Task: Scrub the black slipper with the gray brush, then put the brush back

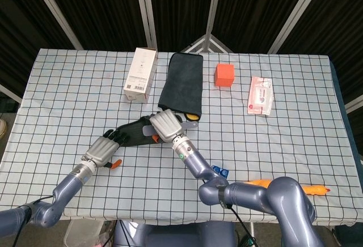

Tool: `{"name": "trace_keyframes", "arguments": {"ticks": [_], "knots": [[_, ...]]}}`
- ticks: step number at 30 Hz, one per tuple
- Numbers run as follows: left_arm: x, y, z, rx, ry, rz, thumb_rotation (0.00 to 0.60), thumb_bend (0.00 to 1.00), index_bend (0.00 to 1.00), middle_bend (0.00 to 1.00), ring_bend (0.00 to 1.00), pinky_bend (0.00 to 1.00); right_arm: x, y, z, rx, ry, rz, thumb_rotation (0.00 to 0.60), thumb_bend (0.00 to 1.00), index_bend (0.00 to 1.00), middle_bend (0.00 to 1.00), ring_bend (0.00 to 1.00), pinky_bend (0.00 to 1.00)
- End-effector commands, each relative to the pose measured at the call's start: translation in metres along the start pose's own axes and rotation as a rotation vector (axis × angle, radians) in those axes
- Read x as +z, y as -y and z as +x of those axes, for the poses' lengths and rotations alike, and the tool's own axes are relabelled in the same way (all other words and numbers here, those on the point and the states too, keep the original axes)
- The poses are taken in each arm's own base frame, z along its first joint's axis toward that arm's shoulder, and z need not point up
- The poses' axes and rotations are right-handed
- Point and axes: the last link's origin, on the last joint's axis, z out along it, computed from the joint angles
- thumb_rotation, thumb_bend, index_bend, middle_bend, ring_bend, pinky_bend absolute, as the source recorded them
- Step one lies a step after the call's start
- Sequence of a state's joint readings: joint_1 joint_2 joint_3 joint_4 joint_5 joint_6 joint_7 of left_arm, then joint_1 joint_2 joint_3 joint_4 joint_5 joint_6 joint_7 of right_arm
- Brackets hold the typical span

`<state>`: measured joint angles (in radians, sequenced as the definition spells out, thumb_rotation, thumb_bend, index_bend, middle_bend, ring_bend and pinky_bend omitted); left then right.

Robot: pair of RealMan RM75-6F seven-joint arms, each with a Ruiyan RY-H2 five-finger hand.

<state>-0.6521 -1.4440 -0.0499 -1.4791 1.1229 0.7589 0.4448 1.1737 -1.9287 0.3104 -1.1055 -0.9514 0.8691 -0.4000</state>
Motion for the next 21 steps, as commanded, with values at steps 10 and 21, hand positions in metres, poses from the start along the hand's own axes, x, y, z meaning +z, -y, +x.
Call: {"name": "trace_keyframes", "arguments": {"ticks": [10,21], "knots": [[-0.001,0.003,-0.001,0.006,0.005,0.019,0.453,0.52,0.0,0.05,0.02,0.05,0.001,-0.019,-0.006,-0.074,0.018,-0.04,0.6,0.66,0.82,0.61,0.57,0.64],[-0.001,0.002,-0.001,0.011,0.004,0.019,0.451,0.52,0.0,0.05,0.02,0.05,-0.001,-0.024,-0.005,-0.102,0.02,-0.041,0.6,0.66,0.82,0.61,0.57,0.64]]}}
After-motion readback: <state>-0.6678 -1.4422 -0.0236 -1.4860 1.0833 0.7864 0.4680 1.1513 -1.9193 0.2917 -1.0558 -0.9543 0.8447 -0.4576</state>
